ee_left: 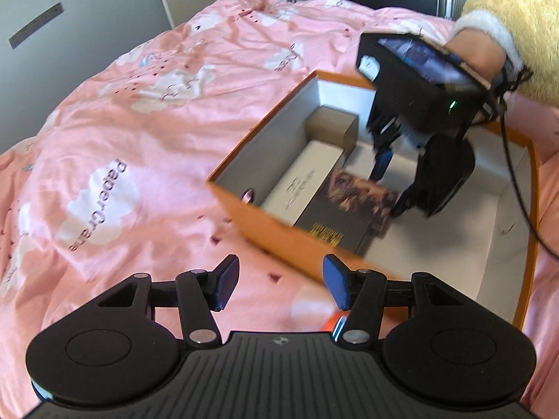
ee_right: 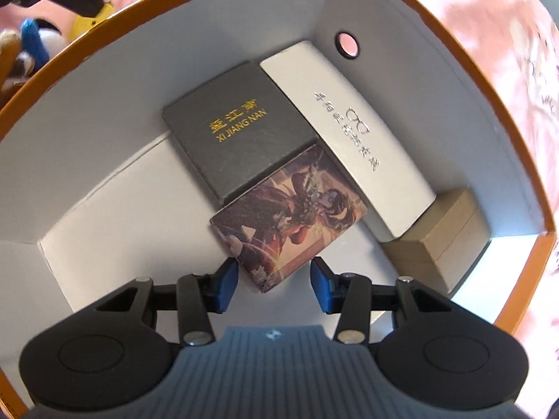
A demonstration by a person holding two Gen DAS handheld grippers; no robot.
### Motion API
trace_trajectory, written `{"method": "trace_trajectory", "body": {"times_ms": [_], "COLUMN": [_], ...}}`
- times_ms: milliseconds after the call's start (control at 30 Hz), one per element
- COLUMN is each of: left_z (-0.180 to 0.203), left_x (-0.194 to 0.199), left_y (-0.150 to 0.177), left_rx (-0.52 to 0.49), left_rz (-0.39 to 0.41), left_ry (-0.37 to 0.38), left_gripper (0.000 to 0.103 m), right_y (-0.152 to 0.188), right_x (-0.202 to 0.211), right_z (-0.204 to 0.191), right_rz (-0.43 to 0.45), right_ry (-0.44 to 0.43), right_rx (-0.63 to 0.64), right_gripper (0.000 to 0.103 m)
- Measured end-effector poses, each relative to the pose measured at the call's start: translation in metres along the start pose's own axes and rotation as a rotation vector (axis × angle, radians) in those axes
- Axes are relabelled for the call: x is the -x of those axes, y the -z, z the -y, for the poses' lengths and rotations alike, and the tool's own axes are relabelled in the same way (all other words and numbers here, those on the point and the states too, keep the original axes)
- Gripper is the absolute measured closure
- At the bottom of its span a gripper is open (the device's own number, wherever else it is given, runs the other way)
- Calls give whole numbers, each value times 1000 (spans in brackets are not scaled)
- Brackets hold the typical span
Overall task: Organize objects
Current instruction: 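Open both grippers and withdraw them from the orange box, then grasp the yellow tape measure with the left gripper while the right gripper reaches the red knitted toy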
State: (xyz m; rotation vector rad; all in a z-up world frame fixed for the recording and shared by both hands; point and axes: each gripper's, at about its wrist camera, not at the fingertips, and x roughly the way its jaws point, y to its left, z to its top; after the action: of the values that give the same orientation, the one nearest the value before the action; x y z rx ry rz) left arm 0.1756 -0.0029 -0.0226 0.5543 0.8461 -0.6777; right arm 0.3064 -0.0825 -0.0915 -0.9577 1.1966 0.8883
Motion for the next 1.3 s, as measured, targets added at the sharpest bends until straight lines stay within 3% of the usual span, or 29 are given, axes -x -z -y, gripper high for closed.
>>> {"method": "trace_trajectory", "body": {"times_ms": [100,200,400,433,467,533,600,833,1167,1300], "left_z": [-6,-22,-46,-48,-50,-50,-50,-57,-62,-63], "left_x": [7,15,35,38,40,46,50,45,-1,-22], "left_y": [10,22,44,47,51,58,65,91,104,103], "left_rx": [-2,61,202,221,234,237,235,338,312,317], "left_rz": [-23,-44,-108,-124,-134,-147,-159,-203,-291,-333], "left_ry": [-34,-46,-51,-49,-45,-46,-55,-58,-7,26], "left_gripper": [37,37,41,44,45,45,45,47,43,35], "right_y": [-4,-10,-36,-30,-13,24,12,-32,-69,-70], "right_x": [8,28,81,89,109,121,128,112,55,45], "right_z": [-5,-7,-14,0,-36,-47,-57,-98,-134,-135], "right_rz": [8,43,224,267,313,378,402,354,136,84], "right_ry": [29,51,97,98,90,54,10,-116,-117,-106], "right_rx": [30,35,-11,-21,-31,-52,-76,-89,-59,-29], "right_gripper": [54,54,55,55,56,59,66,71,71,71]}}
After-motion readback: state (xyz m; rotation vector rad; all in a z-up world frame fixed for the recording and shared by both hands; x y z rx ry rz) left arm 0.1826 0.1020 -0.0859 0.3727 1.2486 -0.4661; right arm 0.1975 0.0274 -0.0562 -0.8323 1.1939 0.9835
